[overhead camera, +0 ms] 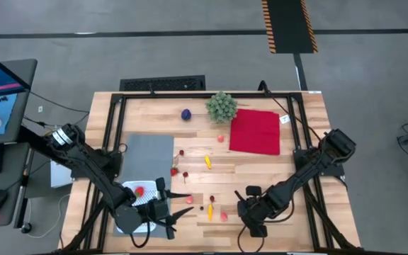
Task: Pick and placing Produce into tupperware
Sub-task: Put the pink apricot into the white basket
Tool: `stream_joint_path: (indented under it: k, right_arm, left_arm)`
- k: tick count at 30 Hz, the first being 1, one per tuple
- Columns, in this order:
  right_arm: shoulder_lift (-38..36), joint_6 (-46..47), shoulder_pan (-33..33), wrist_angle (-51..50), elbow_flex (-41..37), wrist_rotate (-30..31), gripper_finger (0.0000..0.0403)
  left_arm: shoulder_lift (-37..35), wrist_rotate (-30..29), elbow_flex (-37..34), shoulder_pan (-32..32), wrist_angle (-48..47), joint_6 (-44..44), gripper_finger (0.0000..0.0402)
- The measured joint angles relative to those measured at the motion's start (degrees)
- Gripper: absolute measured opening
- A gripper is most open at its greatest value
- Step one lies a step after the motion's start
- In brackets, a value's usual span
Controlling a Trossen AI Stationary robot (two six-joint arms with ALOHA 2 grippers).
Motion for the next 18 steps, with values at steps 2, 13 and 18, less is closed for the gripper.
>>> stream_joint_path:
  k: [2, 13, 18]
  right_arm:
    - [0.03, -0.47, -0.36, -0.06, -0.02, -0.02, 0.0178]
    - [0.11, -3.47, -1.74, -0.12, -0.17, 2.56, 0.0175]
    - [0.07, -4.9, -2.33, -1.23, 0.42, 2.67, 0.0175]
  left_arm:
    - [0.0, 0.02, 0.0, 0.0, -0.02, -0.02, 0.0171]
    - [0.0, 3.02, 0.0, 0.0, -0.21, -0.11, 0.0171]
    - [0.0, 3.16, 0.0, 0.0, -0.22, -0.48, 0.0171]
